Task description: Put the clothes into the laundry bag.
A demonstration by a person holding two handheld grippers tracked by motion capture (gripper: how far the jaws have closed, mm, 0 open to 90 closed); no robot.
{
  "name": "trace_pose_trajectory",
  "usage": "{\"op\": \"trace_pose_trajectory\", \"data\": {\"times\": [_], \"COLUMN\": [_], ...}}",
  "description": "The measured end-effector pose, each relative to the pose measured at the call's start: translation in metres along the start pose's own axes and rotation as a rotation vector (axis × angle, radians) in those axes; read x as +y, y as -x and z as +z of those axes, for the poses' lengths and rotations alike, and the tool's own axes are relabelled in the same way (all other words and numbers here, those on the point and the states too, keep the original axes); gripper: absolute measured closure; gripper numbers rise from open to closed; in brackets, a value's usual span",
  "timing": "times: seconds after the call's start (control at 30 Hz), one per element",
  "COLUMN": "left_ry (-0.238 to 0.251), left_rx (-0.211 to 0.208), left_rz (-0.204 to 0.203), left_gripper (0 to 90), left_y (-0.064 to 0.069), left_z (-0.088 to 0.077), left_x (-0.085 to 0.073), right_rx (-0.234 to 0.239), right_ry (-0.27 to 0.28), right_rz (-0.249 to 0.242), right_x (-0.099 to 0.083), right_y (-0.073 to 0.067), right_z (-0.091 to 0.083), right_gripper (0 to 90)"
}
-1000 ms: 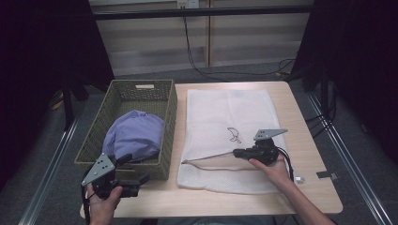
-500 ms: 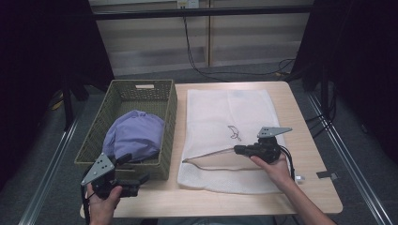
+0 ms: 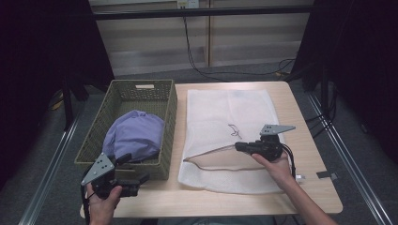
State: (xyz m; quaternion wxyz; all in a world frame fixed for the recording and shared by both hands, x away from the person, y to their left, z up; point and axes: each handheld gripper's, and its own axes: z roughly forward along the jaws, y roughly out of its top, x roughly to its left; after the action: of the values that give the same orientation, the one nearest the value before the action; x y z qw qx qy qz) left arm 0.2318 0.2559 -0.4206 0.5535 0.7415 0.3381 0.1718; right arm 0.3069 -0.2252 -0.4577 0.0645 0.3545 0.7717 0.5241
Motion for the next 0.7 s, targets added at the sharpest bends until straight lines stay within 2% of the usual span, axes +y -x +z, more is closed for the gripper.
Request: {"op": "trace_pose_trajectory", "data": {"times": [0.33,0.7], "left_ry": [-0.003,-0.002], "left_rx": [0.001,0.003], "left_rz": [0.001,0.004], "left_gripper": [5.4,5.4], "left_y": [0.0,-0.001], "left_z": [0.0,0.0], "left_x": [0.0,0.0], "right_rx": [0.013,0.008], "right_ry": [0.053,0.074], "right_rz": [0.025,0.027], "right_x": [0.006,0.012], "right_y": [0.001,0.0], "right_z": [-0.006,-0.009], "right_gripper": [88.4,88.5]}}
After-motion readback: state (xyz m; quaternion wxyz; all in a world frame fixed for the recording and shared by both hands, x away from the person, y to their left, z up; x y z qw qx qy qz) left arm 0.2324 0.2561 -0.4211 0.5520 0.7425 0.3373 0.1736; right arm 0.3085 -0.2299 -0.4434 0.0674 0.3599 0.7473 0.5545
